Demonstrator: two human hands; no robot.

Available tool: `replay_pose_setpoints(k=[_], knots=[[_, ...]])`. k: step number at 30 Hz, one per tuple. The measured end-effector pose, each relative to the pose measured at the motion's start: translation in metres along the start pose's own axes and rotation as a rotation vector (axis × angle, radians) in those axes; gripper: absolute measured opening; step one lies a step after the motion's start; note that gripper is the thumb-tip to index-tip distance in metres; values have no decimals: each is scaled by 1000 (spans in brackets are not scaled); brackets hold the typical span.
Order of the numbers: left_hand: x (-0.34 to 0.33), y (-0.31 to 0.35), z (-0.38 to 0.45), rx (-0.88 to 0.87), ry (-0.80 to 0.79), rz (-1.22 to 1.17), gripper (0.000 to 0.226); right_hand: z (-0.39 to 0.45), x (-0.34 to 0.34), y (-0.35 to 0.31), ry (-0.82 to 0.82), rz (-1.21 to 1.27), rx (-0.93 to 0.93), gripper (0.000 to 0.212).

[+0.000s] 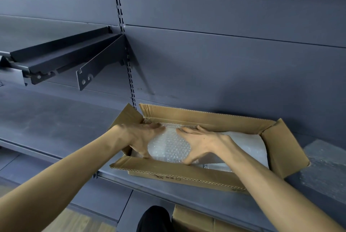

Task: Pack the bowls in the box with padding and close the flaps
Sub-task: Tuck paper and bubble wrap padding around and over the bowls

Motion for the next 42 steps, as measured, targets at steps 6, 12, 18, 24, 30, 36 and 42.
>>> replay_pose_setpoints(k=[6,12,18,24,30,36,42], knots=[[-9,0,4,-35,70,30,117,10,-1,-11,107,-129,-21,128],[-9,9,3,-19,147,69,118,13,1,-17,119,-124,-60,133],[-3,-1,-3,35,37,17,135,3,19,-14,85,-98,-49,142],[1,-5,-12,58,-125,-115,135,6,21,-17,54,-83,-16,147],[23,17,-8,-39,-8,-348,96,18,1,-15,58,-159,-42,140],[8,9,19,61,176,-556,63,28,-12,-12,86,-87,-54,131],[26,5,16,20,392,-313,46,19,-6,-14,118,-98,-36,128]])
Point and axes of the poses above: each hand's wrist, its own z-axis towards the middle knuckle, its own x-axis out of the back of the hand, y = z × x, the point moved 10 cm from there along z, towards the middle knuckle, and after that the axes turned 1 degree about -x, right-handed, at the moved point
